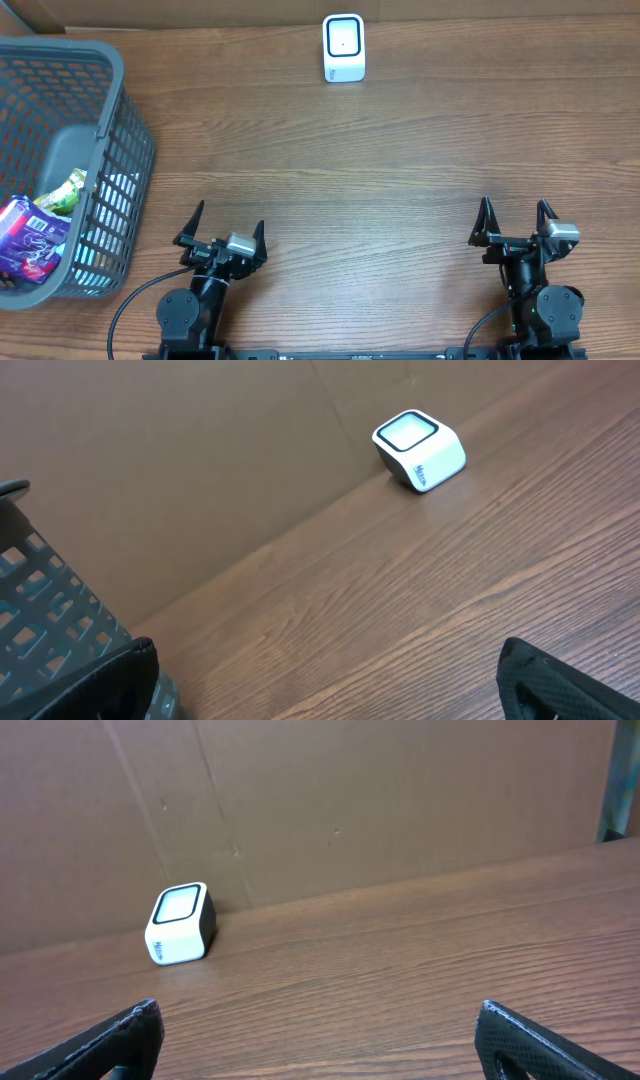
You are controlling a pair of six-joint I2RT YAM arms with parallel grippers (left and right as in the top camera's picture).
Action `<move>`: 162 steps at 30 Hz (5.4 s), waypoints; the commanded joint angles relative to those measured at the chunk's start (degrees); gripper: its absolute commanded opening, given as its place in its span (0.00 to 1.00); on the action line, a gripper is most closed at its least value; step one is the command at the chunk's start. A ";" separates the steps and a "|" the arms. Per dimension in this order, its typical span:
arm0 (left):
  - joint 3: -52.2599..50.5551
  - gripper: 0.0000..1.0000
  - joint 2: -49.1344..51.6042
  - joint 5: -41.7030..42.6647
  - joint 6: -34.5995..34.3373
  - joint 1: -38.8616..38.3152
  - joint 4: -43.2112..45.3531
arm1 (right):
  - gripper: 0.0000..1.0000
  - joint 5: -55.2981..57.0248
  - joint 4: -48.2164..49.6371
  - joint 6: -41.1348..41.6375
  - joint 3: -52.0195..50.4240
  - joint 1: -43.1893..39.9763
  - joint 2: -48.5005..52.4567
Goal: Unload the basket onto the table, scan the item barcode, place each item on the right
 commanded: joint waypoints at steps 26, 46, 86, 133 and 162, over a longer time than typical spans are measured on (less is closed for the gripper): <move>-0.55 1.00 -0.59 -0.61 0.63 0.22 0.24 | 1.00 0.00 1.20 -0.26 -0.61 0.48 -0.57; -0.55 0.99 -0.59 2.80 -2.69 0.20 0.90 | 1.00 -3.80 1.33 -0.26 -0.59 0.48 -0.57; 38.34 1.00 24.79 9.73 -23.41 0.22 -21.55 | 1.00 -18.95 -24.24 -3.28 31.95 0.48 14.60; 106.31 0.82 90.90 -24.79 -60.59 35.78 -70.14 | 1.00 -31.71 -52.76 -3.26 68.32 0.48 69.09; 106.31 0.93 111.91 -38.21 -50.88 40.41 -68.46 | 1.00 -31.69 -53.22 -3.43 68.32 0.48 75.91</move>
